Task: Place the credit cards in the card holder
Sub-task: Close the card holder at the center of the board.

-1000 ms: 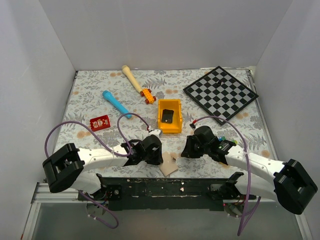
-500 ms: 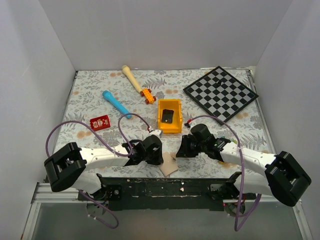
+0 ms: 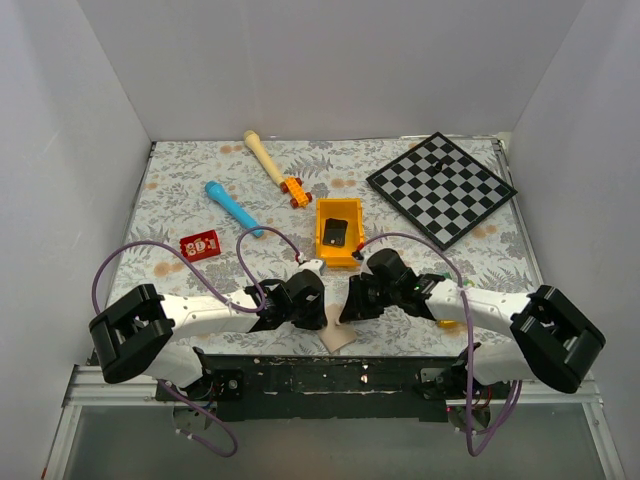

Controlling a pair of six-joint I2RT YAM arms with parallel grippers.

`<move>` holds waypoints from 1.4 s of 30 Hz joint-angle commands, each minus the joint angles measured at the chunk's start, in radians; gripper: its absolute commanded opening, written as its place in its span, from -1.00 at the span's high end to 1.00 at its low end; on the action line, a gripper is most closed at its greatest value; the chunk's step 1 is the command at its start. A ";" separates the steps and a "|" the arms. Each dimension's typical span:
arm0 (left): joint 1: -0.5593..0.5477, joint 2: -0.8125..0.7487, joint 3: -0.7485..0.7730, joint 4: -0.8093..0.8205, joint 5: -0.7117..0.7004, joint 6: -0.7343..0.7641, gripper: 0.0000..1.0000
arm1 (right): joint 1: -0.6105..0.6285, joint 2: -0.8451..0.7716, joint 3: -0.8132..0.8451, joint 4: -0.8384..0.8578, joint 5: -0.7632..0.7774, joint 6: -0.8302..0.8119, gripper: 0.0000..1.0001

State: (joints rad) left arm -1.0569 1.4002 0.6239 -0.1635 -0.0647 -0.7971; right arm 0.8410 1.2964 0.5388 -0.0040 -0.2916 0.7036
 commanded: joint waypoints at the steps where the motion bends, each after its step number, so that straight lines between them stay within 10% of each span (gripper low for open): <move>1: -0.003 0.016 -0.001 -0.001 0.002 0.001 0.81 | 0.046 0.037 0.064 0.039 -0.012 0.002 0.56; 25: -0.003 0.020 0.005 0.004 0.009 0.001 0.82 | 0.095 -0.230 0.038 -0.062 0.285 -0.019 0.49; 42: -0.003 0.017 0.000 -0.001 0.011 0.006 0.83 | 0.095 -0.042 0.092 -0.134 0.299 0.036 0.53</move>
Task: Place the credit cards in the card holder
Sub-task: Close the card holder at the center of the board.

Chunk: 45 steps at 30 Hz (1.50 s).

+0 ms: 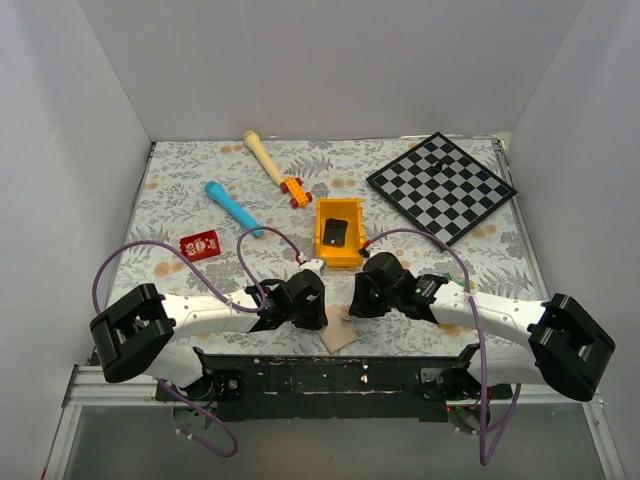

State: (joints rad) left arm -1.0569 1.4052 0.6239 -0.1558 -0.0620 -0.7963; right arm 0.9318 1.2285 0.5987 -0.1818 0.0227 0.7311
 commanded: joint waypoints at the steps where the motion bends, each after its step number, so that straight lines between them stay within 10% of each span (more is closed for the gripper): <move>1: -0.003 0.014 -0.003 -0.008 0.008 0.005 0.83 | 0.004 0.034 0.032 0.051 -0.056 0.007 0.54; 45: -0.003 0.021 0.013 -0.008 0.010 0.009 0.84 | 0.012 0.124 0.072 0.107 -0.184 -0.021 0.47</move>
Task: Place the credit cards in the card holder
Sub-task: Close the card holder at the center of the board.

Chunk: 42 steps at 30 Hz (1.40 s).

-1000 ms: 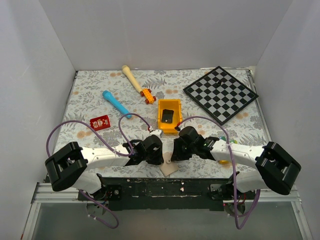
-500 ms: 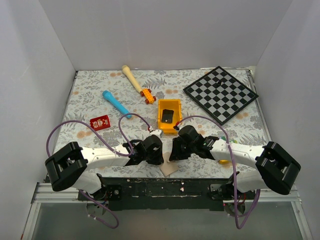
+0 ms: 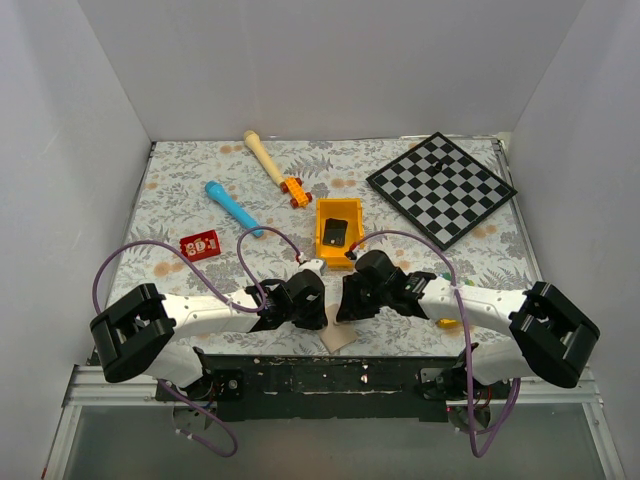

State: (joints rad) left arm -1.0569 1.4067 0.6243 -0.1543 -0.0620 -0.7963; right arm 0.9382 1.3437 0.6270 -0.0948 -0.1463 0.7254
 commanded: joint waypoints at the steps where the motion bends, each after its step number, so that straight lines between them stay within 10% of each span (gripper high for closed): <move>1: -0.003 0.020 0.011 -0.010 0.010 0.009 0.84 | 0.007 0.012 0.045 0.021 -0.016 -0.017 0.46; 42: -0.003 0.021 0.002 -0.007 0.011 0.002 0.85 | 0.022 0.064 0.051 0.014 -0.004 -0.020 0.46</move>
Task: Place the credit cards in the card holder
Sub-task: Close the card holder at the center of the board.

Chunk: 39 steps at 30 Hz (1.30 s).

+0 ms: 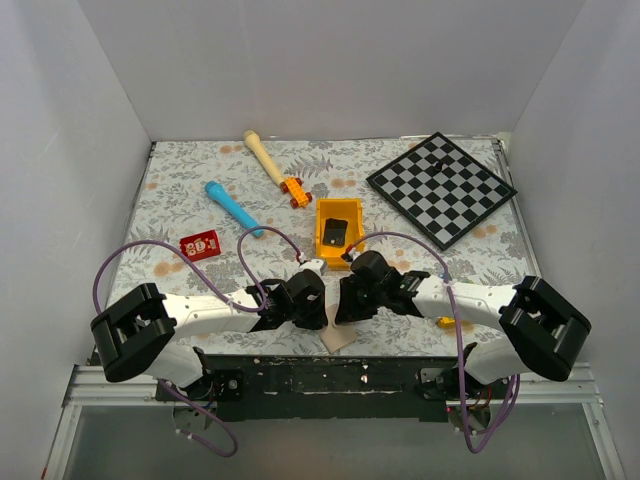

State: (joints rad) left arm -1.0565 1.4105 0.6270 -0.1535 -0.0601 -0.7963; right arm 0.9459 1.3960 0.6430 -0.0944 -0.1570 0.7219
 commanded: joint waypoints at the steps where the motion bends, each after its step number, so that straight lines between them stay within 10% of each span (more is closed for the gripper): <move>1: -0.003 0.021 -0.001 -0.006 0.009 0.003 0.85 | 0.016 0.014 0.037 0.010 0.011 -0.018 0.46; 39: -0.003 0.031 0.004 -0.001 0.016 0.003 0.85 | 0.109 0.097 0.121 -0.171 0.197 -0.026 0.53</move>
State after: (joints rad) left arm -1.0565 1.4124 0.6273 -0.1520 -0.0589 -0.7963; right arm 1.0355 1.4528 0.7437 -0.2188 -0.0105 0.6930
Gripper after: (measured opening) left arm 0.076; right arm 0.242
